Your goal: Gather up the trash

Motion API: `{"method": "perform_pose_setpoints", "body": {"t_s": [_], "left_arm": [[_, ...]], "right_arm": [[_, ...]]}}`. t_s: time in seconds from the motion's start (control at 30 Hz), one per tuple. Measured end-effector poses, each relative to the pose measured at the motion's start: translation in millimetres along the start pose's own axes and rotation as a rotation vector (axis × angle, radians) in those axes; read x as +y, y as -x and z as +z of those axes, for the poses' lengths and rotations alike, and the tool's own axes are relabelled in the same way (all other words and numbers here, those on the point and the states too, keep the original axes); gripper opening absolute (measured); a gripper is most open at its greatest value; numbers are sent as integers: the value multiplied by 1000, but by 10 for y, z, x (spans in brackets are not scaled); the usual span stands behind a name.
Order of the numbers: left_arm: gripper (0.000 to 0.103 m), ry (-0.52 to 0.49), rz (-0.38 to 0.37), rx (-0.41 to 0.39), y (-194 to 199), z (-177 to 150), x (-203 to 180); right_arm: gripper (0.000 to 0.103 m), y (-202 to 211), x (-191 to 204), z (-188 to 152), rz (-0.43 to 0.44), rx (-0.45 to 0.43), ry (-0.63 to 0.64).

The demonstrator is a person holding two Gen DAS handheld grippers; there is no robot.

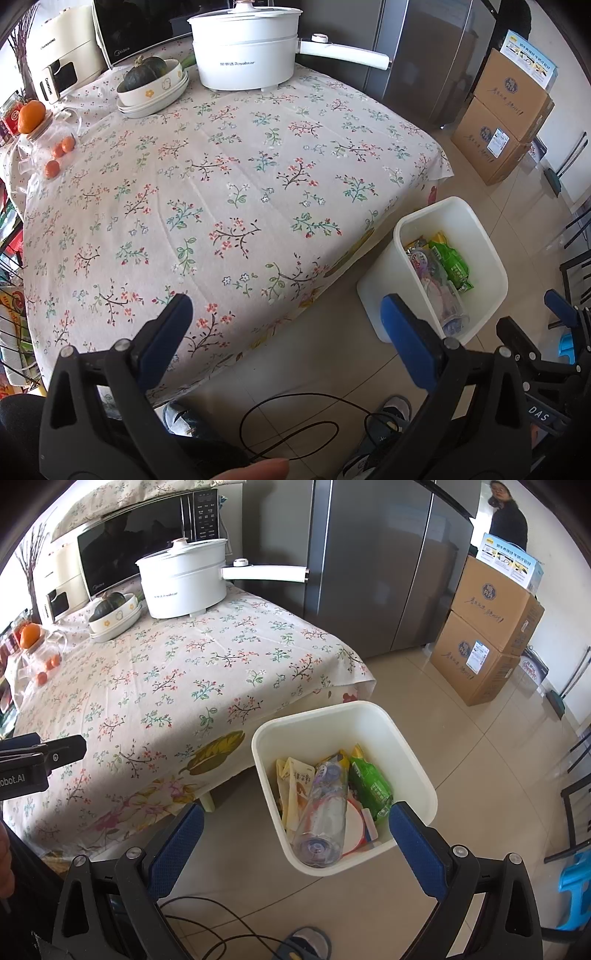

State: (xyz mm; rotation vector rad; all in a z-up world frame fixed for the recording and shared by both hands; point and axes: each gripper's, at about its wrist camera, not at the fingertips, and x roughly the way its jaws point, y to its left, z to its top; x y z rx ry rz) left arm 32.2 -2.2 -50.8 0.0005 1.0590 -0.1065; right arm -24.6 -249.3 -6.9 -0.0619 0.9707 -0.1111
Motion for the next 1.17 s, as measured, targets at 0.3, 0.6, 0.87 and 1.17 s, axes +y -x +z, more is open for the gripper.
{"method": "perform_pose_setpoints", "body": {"t_s": [0.3, 0.6, 0.87, 1.17], "left_arm": [[101, -1, 2, 0, 0, -2, -10], [101, -10, -1, -2, -6, -25, -26], [101, -7, -8, 5, -12, -24, -34], [101, -15, -18, 8, -16, -21, -59]], "right_arm": [[101, -28, 14, -22, 5, 7, 10], [101, -30, 9, -17, 6, 9, 12], [101, -31, 8, -15, 6, 9, 13], [101, -27, 8, -14, 6, 10, 13]]}}
